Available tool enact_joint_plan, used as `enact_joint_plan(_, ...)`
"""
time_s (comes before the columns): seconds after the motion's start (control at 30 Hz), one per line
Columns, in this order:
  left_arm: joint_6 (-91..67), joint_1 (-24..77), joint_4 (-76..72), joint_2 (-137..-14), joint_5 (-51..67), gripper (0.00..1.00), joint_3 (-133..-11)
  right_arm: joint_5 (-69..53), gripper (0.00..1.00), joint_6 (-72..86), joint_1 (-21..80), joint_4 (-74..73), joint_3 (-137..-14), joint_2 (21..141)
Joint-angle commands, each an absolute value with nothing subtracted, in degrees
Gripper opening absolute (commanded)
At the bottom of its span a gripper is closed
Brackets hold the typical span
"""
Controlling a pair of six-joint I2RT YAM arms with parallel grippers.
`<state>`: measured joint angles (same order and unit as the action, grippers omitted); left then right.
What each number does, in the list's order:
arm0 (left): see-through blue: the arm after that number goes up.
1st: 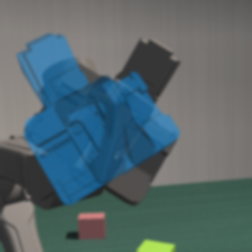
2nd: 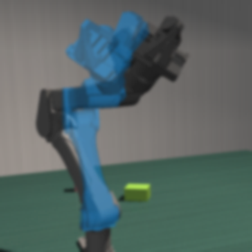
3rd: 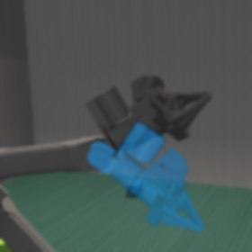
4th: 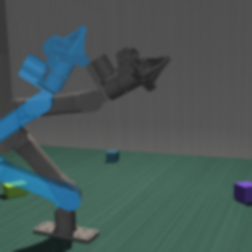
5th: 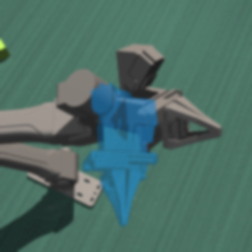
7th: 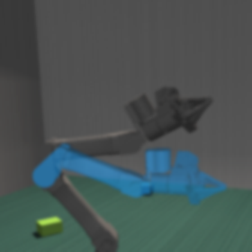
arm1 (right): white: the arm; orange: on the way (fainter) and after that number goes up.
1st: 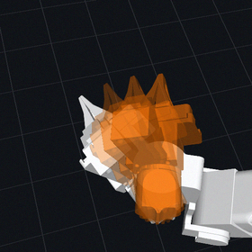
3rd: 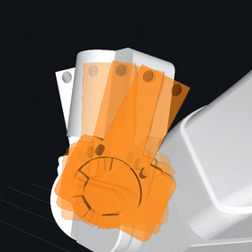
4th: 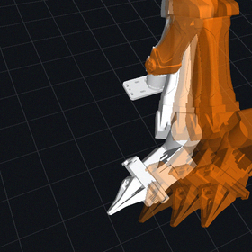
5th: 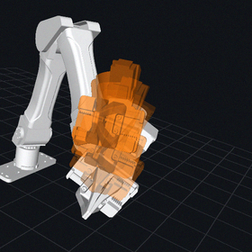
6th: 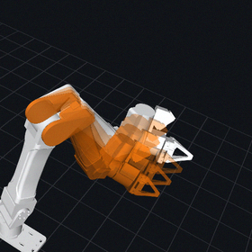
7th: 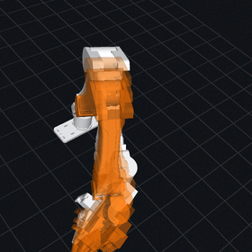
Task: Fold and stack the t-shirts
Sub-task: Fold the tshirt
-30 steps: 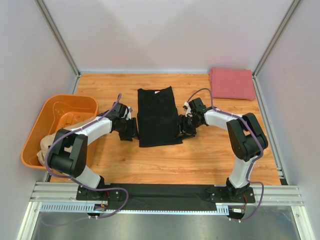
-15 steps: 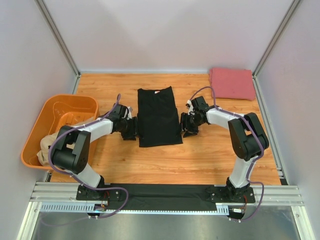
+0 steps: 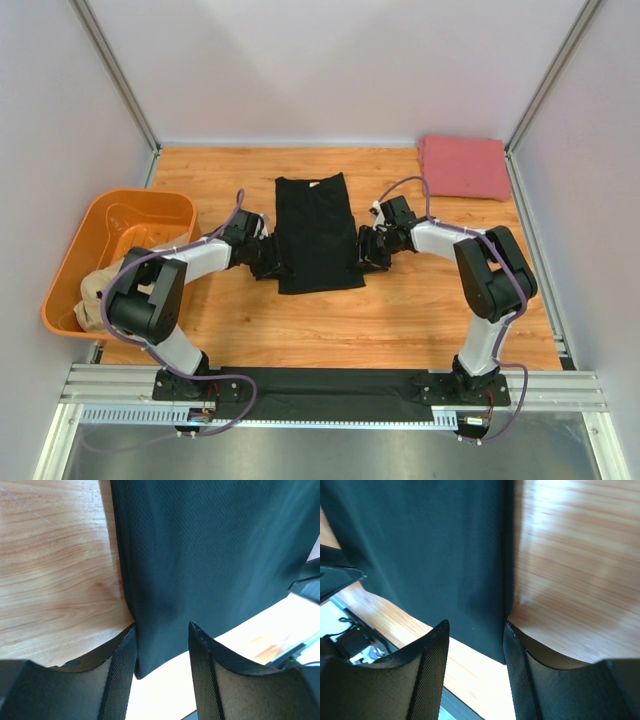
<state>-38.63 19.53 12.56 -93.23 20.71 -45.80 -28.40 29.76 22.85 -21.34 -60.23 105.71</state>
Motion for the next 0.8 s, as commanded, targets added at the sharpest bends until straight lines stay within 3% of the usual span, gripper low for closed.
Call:
enact_joint_plan(0.0, -39.64, 20.57, 16.09, -98.08, 14.95, 0.53, -42.63, -22.06, 0.49, 30.58, 24.34, -17.77, -55.55, 110.65)
enact_joint_plan(0.2, -40.96, 20.65, 12.49, -100.98, 17.31, 0.49, -41.49, -25.57, 0.42, 32.87, 24.35, -13.46, -53.27, 111.80)
enact_joint_plan(0.3, -41.04, 20.48, 11.43, -101.69, 17.58, 0.40, -41.31, -27.41, 0.31, 33.22, 24.26, -11.52, -52.47, 112.06)
enact_joint_plan(0.47, -39.47, 19.16, 11.43, -100.81, 16.97, 0.11, -41.31, -30.06, 0.01, 32.96, 23.82, -9.76, -51.33, 111.97)
enact_joint_plan(0.57, -37.71, 18.28, 12.04, -98.97, 16.79, 0.00, -41.13, -31.37, 0.00, 31.91, 22.24, -10.20, -50.54, 111.19)
enact_joint_plan(0.77, -37.35, 18.37, 13.80, -93.35, 19.15, 0.00, -39.12, -34.53, 0.00, 29.45, 20.48, -12.04, -47.30, 105.74)
